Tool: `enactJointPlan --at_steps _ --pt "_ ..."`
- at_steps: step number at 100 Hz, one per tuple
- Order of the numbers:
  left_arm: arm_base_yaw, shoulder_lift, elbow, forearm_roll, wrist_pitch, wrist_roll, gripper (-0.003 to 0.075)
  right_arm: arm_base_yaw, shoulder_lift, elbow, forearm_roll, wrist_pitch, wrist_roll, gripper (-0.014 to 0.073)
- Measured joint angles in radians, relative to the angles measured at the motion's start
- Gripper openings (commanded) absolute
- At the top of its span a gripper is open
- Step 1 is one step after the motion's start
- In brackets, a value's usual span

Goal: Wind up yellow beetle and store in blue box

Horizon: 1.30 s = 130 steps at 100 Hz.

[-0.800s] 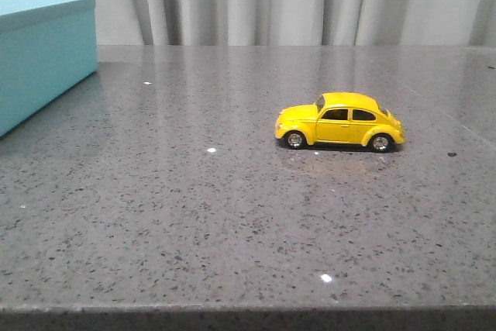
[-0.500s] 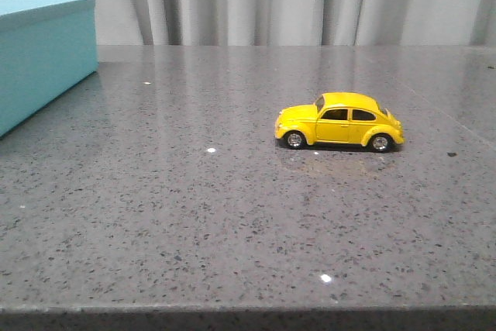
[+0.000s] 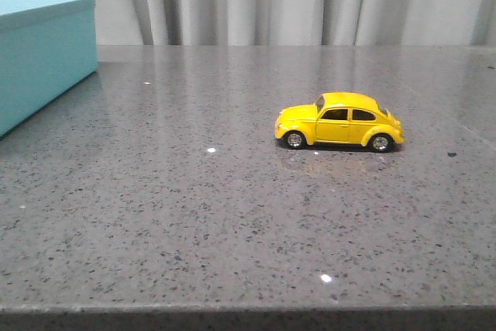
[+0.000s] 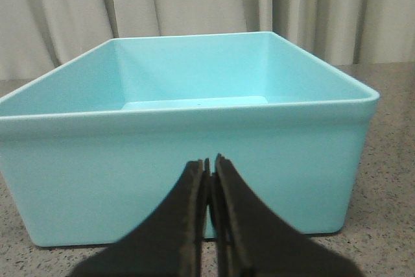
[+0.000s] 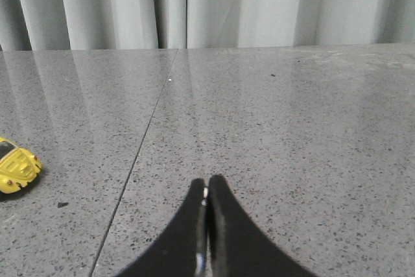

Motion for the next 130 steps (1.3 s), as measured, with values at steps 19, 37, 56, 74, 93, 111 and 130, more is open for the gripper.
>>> enactJointPlan --at_steps 19,37,56,74,93,111,130 --pt "0.0 0.0 0.0 0.0 0.0 0.0 -0.0019 0.0 0.0 0.0 0.0 0.0 0.0 -0.0068" --pt "0.0 0.0 0.0 -0.044 0.003 0.0 -0.0019 0.0 0.0 0.0 0.006 0.002 0.0 -0.0068" --pt "0.0 0.0 -0.012 -0.087 0.047 0.0 -0.0018 0.0 0.0 -0.034 0.044 0.06 0.0 -0.0008" --pt "0.0 0.01 -0.049 -0.092 0.055 0.0 0.0035 0.0 0.0 -0.05 0.106 0.079 0.0 0.0199" --pt "0.0 0.019 -0.092 -0.093 0.055 0.0 0.02 0.0 0.0 -0.085 0.114 0.092 0.0 0.0215" --pt "0.0 0.019 -0.145 -0.068 0.055 0.0 0.0358 0.0 0.002 -0.187 0.114 0.2 0.0 0.0276" --pt "0.0 0.06 -0.195 -0.046 0.074 0.0 0.0412 0.0 0.107 -0.311 0.114 0.32 0.0 0.0353"
